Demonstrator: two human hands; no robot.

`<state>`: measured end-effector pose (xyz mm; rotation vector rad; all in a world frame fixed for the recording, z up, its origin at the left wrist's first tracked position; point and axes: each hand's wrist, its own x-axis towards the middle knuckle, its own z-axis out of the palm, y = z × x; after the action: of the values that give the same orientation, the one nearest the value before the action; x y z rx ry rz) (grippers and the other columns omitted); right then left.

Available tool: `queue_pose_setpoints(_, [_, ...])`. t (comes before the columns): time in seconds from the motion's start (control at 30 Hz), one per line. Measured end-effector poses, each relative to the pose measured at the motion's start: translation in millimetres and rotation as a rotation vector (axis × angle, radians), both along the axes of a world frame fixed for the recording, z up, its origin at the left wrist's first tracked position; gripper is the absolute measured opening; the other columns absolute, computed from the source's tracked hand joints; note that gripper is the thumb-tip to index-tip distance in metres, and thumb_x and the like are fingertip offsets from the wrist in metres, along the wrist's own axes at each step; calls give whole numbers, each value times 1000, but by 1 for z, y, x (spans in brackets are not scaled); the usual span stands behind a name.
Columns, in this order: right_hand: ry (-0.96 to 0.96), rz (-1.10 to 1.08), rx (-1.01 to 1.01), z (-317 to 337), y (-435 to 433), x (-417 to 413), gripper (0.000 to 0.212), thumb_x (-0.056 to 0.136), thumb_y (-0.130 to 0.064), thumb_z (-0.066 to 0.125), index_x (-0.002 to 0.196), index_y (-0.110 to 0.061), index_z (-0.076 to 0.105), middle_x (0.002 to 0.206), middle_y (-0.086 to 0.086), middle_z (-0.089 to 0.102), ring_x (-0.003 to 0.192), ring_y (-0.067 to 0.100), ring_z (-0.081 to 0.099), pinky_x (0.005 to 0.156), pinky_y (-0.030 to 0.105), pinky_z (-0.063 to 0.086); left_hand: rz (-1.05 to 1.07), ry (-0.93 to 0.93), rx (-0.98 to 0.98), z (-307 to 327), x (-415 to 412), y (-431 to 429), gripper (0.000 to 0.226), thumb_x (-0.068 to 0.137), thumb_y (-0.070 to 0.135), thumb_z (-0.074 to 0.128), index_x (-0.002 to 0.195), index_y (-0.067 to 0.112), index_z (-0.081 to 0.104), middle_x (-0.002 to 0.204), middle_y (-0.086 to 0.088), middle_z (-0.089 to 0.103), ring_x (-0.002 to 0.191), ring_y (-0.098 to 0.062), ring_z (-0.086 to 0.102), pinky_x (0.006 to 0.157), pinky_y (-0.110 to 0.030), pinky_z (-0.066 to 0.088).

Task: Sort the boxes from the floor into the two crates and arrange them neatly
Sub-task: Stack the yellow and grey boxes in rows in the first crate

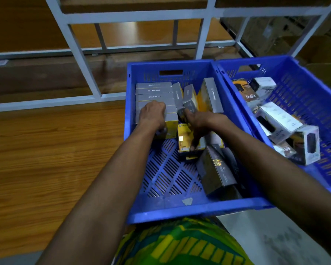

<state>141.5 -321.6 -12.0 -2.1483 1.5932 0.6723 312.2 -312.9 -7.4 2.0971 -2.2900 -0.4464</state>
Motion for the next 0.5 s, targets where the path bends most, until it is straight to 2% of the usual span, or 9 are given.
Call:
queue_pose_setpoints(0.07, [-23,-12,-49,3,-7,-4,146,53,-43,98,159,-12,3,152,20,46,135,40,48,107,47,46,42,104,53,3,5,-2,36,60,9,86,89,10,65,100,-12,66,90,-31,66,65,-34,51])
queue_pose_setpoints(0.13, [46,38,-50,7,-14,-9,126,53,-55,95,153,-13,31,148,16,50,132,36,48,106,45,47,94,283,116,1,13,-8,13,69,-1,72,74,9,65,83,-16,72,66,-28,69,57,-37,59])
queue_pose_setpoints(0.2, [167,119,-6,5,-15,-10,108,56,-72,85,141,-15,52,149,11,46,134,34,43,111,46,42,131,453,174,3,18,-8,17,75,-9,68,73,7,65,71,-18,71,51,-26,70,52,-40,61])
queue_pose_setpoints(0.27, [210,145,21,1,-11,-7,108,57,-73,82,141,-13,51,153,11,42,139,37,35,115,47,36,141,499,171,5,21,-9,16,76,-10,69,76,6,66,71,-17,71,52,-26,72,53,-40,62])
queue_pose_setpoints(0.37, [151,95,42,3,-11,-3,109,52,-65,90,139,-12,52,143,7,56,127,32,53,108,45,45,134,461,180,4,20,-10,13,75,-8,71,86,-1,69,74,-18,74,59,-28,74,60,-49,64])
queue_pose_setpoints(0.5, [172,91,106,15,-17,-7,100,51,-62,93,132,-14,59,131,3,64,113,28,62,99,45,53,91,350,121,0,19,-12,10,69,3,77,75,8,70,75,-11,73,63,-24,74,60,-41,64])
